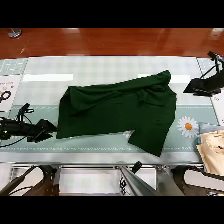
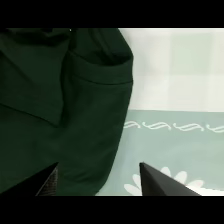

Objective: Fold the shirts.

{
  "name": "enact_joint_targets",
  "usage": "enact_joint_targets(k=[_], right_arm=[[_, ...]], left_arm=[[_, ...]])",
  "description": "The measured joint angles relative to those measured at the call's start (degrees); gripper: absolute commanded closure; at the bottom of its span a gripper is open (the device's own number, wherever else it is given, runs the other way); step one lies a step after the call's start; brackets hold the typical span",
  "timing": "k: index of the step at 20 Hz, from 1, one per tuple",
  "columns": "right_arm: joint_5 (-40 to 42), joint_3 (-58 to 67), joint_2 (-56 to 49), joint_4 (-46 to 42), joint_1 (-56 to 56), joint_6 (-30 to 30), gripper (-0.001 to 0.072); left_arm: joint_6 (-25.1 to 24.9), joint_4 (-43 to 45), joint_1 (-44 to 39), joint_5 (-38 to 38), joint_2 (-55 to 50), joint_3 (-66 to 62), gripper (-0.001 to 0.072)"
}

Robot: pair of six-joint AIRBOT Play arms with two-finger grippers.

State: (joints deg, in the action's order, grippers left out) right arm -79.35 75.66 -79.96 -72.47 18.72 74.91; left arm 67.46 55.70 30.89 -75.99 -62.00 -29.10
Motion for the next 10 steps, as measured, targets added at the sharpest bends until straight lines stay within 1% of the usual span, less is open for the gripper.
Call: enact_joint_targets(k=[5,8,9,10], right_arm=[[-0.13,-0.04,0.0,1.27,0.07,-0.52,0.0127],[-0.22,-0.04,0.0,1.55,0.07,-0.57,0.0127],[-0.33,-0.04,0.0,1.57,0.07,-0.57,0.0127],[-0.39,-0.04,0.0,1.57,0.07,-0.59,0.0127]], left_arm=[[-0.72,-1.29,-3.08,3.85,-3.32,0.39,0.0107],[-0.85,-5.75,-6.97,5.46,-6.64,0.42,0.0135],[-0.9,-7.43,-8.59,6.12,-7.96,0.42,0.0202],[-1.14,-8.55,-10.21,7.26,-9.22,0.42,0.0475]])
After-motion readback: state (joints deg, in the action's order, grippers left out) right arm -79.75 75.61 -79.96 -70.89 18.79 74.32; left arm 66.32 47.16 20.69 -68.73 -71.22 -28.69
